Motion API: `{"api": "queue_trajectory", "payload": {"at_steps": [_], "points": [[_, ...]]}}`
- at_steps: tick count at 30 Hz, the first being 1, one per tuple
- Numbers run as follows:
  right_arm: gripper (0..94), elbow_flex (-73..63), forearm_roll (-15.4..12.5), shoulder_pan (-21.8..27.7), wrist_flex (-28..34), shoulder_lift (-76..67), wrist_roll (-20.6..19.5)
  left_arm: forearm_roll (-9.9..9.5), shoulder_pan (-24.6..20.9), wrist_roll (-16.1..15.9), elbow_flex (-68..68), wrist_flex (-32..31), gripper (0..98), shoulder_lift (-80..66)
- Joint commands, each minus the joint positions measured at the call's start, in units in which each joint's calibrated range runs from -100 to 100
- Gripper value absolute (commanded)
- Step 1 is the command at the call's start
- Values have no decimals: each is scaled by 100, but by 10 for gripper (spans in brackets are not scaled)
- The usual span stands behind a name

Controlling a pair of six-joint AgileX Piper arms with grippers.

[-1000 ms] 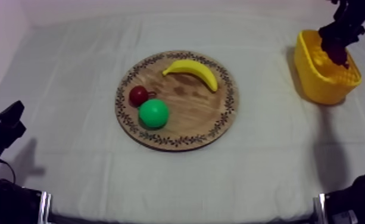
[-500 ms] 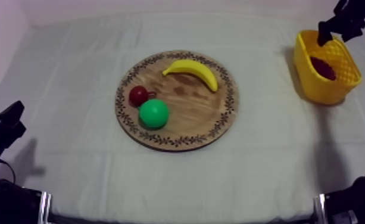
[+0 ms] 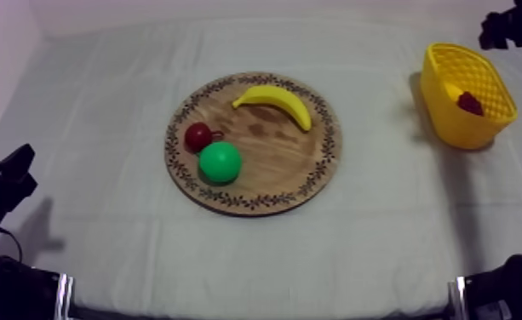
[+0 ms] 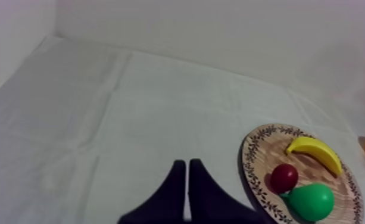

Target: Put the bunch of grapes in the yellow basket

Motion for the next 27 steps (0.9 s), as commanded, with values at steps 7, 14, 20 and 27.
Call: {"api": "queue_trajectory", "payload": {"at_steps": [7,14,20,27], "points": [[409,2066,-6,-162,-952,-2480,-184,0,0,0,-3,-3,1,0],[290,3518,0,-391,-1977,-4065,-321,0,0,0,-3,-3,1,0],[197,4836,20,-509,-2694,-5407,-377,0,0,0,-3,-3,1,0],[63,6105,124,-587,-3383,-6818,-424,0,0,0,-3,-3,1,0]]}}
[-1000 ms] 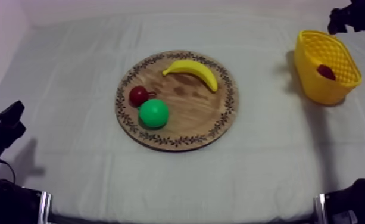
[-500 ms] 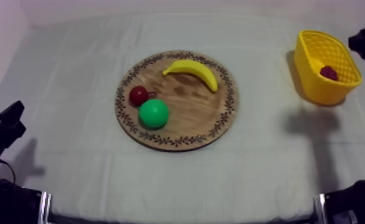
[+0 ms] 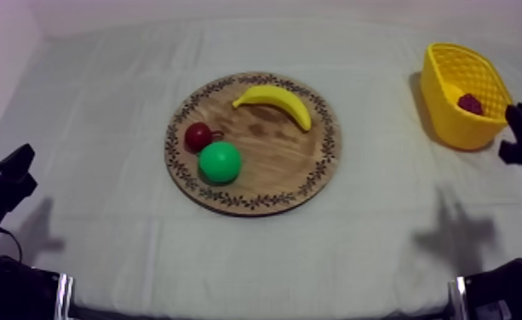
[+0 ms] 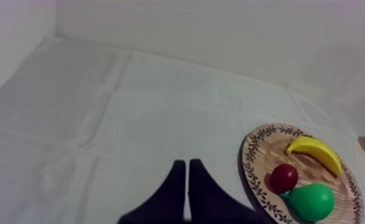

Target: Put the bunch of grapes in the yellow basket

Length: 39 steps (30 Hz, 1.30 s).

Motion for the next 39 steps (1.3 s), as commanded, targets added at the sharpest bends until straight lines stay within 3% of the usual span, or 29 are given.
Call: {"api": "queue_trajectory", "payload": {"at_steps": [1,8,16,28,39], "points": [[45,615,11,4,-168,-789,-4,0,0,2,-3,-3,1,0],[6,1453,-82,22,-573,-1567,139,0,0,4,-3,-3,1,0],[3,1595,-121,23,-7,-1667,-86,0,0,5,-3,-3,1,0],[2,1604,-295,-83,510,-1680,637,0,0,5,-3,-3,1,0],[2,1604,-297,-93,525,-1681,727,0,0,5,-3,-3,1,0]]}}
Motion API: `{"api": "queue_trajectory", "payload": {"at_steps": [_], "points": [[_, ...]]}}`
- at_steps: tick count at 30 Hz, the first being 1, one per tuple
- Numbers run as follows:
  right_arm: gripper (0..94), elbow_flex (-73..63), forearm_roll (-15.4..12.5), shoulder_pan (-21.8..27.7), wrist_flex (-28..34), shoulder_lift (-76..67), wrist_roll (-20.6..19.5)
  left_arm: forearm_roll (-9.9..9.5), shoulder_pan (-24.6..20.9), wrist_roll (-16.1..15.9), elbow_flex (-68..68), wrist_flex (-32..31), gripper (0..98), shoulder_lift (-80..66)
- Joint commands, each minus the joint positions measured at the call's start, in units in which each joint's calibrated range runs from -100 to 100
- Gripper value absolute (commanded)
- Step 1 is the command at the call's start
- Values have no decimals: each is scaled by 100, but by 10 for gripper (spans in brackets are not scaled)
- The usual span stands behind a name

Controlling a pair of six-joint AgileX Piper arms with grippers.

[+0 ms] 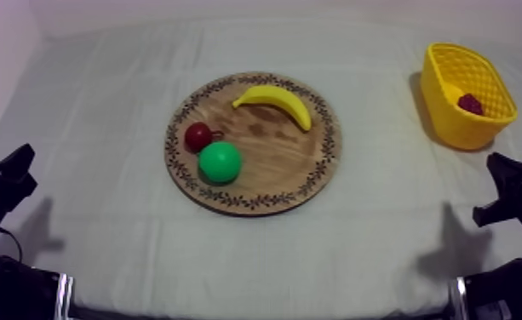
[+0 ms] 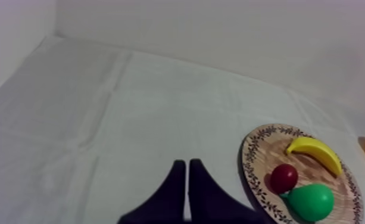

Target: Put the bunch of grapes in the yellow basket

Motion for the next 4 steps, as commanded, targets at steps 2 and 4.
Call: {"api": "queue_trajectory", "payload": {"at_steps": [2,4], "points": [[2,6,-2,-5,5,0,2,0,0,0,-3,-3,1,0],[2,6,-2,-5,5,0,2,0,0,0,-3,-3,1,0]]}}
